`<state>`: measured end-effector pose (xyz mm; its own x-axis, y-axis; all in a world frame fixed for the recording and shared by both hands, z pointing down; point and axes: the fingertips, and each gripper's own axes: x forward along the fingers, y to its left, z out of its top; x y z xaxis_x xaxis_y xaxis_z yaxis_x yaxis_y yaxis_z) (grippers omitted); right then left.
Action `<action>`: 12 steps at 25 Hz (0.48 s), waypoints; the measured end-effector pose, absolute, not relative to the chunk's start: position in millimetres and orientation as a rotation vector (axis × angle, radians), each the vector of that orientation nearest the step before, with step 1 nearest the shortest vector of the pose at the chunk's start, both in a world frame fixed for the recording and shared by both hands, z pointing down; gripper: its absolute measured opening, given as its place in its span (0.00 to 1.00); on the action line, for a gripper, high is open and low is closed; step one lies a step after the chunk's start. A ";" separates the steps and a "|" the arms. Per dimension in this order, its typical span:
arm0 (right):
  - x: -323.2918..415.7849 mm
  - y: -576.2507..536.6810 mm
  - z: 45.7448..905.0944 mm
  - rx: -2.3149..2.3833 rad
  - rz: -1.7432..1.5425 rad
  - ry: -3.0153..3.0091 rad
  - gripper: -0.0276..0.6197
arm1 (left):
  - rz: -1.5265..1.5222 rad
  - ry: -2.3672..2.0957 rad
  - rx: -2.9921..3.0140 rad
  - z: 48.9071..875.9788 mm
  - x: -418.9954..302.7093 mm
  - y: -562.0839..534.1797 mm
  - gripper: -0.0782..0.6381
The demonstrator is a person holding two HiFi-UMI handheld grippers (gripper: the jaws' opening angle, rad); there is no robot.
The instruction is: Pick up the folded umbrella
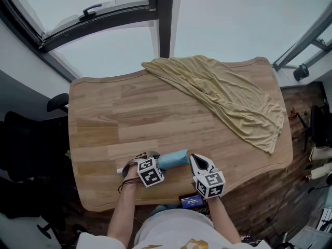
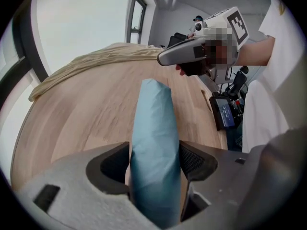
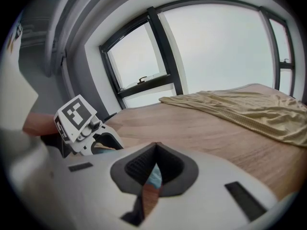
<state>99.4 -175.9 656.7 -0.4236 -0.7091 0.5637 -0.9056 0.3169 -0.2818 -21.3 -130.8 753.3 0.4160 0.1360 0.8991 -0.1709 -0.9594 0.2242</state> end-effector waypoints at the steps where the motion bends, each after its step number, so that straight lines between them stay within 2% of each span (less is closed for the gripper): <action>1: 99.6 -176.2 657.4 1.445 0.818 -2.250 0.06 | 1.573 -0.004 2.387 756.2 -20.8 -127.4 0.54; 12: 98.5 -174.0 662.1 1.440 0.836 -2.244 0.06 | 1.702 0.008 2.391 774.8 -18.4 -118.2 0.57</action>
<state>98.5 -174.0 662.1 -0.4249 -0.7009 0.5729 -0.9049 0.3112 -0.2904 -18.4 -118.2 774.8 0.3347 0.1233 0.9342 -0.1143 -0.9788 0.1702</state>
